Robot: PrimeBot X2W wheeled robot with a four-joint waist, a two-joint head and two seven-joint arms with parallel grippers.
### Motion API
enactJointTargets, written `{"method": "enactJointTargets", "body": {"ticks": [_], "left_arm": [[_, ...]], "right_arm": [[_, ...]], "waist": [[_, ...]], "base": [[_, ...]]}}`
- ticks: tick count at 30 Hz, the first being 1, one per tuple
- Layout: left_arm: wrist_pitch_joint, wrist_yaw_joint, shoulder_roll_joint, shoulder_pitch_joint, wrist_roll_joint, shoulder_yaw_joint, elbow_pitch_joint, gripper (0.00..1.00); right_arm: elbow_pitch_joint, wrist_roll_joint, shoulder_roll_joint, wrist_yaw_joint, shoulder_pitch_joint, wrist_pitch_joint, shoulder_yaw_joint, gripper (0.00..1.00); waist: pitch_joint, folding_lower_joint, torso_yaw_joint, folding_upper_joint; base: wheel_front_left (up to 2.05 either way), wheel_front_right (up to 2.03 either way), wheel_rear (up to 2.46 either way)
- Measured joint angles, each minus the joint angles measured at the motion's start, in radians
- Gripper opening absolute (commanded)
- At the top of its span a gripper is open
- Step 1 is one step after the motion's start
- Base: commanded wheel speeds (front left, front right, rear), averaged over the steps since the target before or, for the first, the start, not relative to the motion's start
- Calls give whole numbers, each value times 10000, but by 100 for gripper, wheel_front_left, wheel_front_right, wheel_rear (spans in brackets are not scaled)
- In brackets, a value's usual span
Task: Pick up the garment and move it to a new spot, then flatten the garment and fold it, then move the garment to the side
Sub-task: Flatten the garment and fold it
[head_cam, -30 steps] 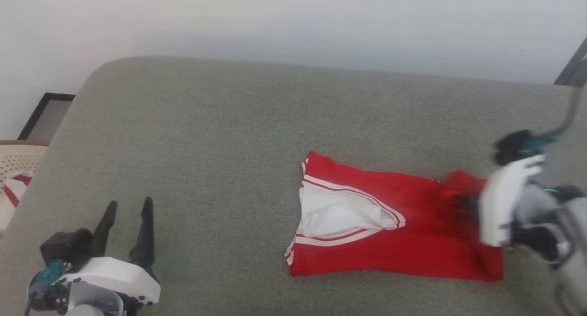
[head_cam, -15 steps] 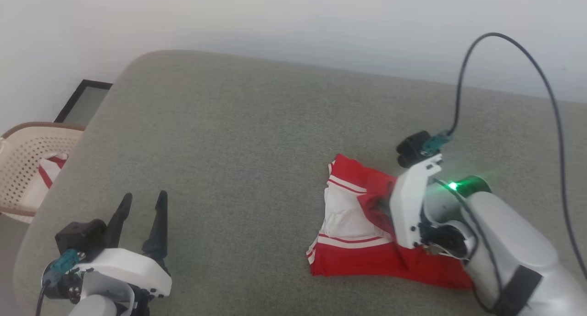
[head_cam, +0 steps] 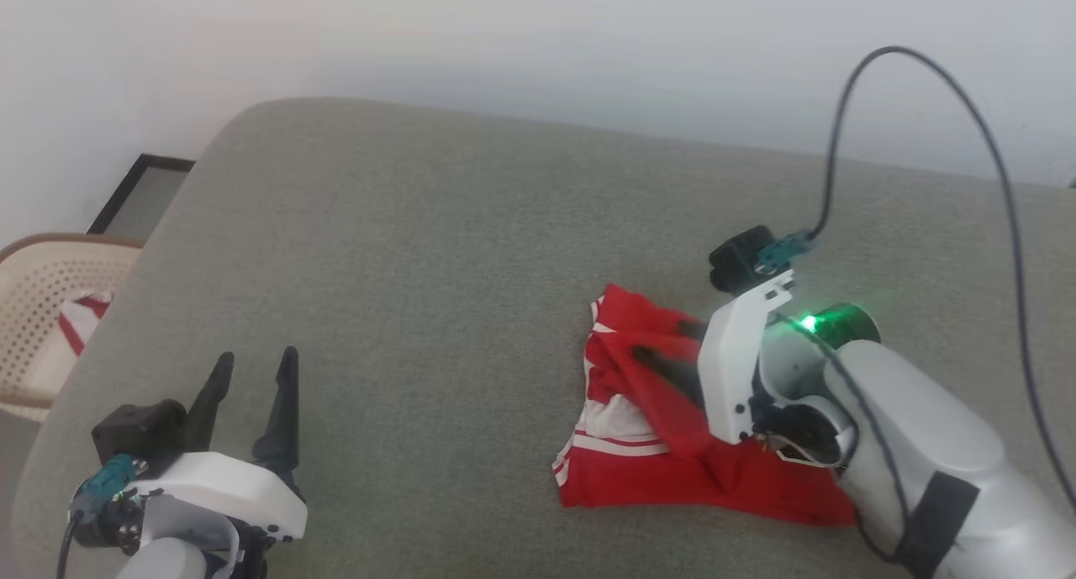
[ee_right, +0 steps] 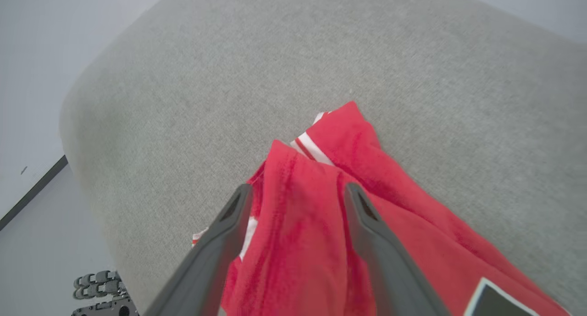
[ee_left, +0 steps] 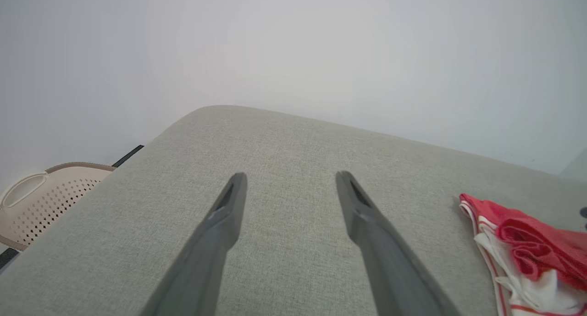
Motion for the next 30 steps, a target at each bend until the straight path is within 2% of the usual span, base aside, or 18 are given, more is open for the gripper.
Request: {"method": "enactJointTargets", "body": {"ticks": [6, 14, 23, 30], "left_arm": [[-40, 0, 125, 221, -8, 169, -17, 100], [-73, 46, 324, 575, -31, 370, -155, 100], [-88, 90, 443, 920, -90, 533, -359, 100], [-88, 138, 539, 1125, -123, 625, -495, 100]], "right_arm": [[-685, 236, -842, 0, 155, -976, -50, 100], [-1379, 157, -1879, -4, 888, -2704, -665, 100], [-1670, -291, -2711, -4, 2594, -5020, -2299, 100], [-1776, -1413, -2838, -4, 4030, -6452, -3678, 100]], "waist": [[-190, 0, -359, 0], [-429, -1, -930, 0], [-742, -1, -1599, 0], [-834, 0, -1956, 0]], "base": [[0, 0, 0], [0, 0, 0], [0, 0, 0], [0, 0, 0]]}}
